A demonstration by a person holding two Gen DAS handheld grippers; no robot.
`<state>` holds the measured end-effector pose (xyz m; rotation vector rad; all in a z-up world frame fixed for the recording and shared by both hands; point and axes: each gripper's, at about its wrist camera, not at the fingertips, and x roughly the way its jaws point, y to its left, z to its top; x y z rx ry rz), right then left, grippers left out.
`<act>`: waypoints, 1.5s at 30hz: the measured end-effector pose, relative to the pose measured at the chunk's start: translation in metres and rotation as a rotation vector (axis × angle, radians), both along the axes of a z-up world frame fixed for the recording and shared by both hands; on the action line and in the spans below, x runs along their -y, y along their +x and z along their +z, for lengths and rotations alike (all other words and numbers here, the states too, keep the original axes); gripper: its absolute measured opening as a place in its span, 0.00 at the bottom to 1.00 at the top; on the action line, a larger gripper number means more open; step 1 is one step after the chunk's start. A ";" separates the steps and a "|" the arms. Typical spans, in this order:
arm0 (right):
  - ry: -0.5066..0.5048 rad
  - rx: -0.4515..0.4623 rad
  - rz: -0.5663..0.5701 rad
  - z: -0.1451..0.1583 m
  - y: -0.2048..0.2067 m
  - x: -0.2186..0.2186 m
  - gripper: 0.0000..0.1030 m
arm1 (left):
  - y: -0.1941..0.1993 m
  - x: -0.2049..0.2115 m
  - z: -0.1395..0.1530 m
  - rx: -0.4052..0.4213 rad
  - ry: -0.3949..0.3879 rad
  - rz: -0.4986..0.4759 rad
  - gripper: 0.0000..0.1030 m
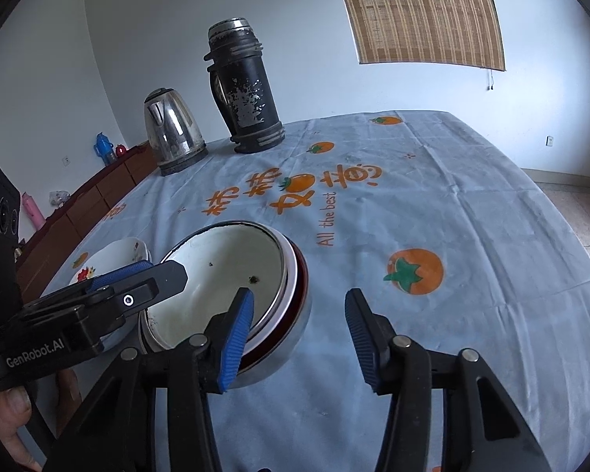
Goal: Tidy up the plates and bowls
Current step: 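Grasp the rim of the nested bowl stack with the right tool, then lift the bowl stack and carry it over the red-flower plates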
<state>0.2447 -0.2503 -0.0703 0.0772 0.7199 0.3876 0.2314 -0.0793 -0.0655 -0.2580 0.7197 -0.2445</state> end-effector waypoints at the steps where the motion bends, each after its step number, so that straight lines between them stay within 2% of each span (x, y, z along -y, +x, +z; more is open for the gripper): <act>1: 0.002 -0.001 0.001 0.000 0.000 0.000 0.49 | 0.000 0.000 0.000 0.000 -0.001 0.000 0.58; 13: -0.004 -0.023 0.005 -0.006 0.004 -0.004 0.47 | -0.004 -0.003 -0.001 -0.005 -0.005 0.004 0.56; 17: -0.004 -0.032 0.008 -0.009 0.005 -0.005 0.47 | -0.002 -0.012 -0.005 -0.030 -0.048 0.020 0.57; 20: 0.001 -0.034 0.013 -0.009 0.005 -0.006 0.47 | -0.002 -0.009 -0.006 -0.029 -0.044 0.006 0.57; 23: 0.015 -0.048 0.027 -0.011 0.006 -0.007 0.46 | -0.002 -0.002 -0.009 -0.037 -0.002 0.012 0.57; 27: 0.006 -0.051 0.033 -0.011 0.005 -0.013 0.41 | 0.003 0.000 -0.022 -0.092 0.003 0.026 0.56; 31: -0.004 -0.053 0.014 -0.011 0.007 -0.015 0.36 | 0.003 0.002 -0.024 -0.089 0.003 0.030 0.55; 38: -0.037 -0.048 -0.021 -0.007 0.009 -0.021 0.30 | -0.001 -0.001 -0.022 -0.086 -0.026 0.059 0.55; 45: -0.058 -0.045 -0.024 0.003 0.010 -0.024 0.30 | -0.004 -0.007 -0.016 -0.088 -0.073 0.062 0.55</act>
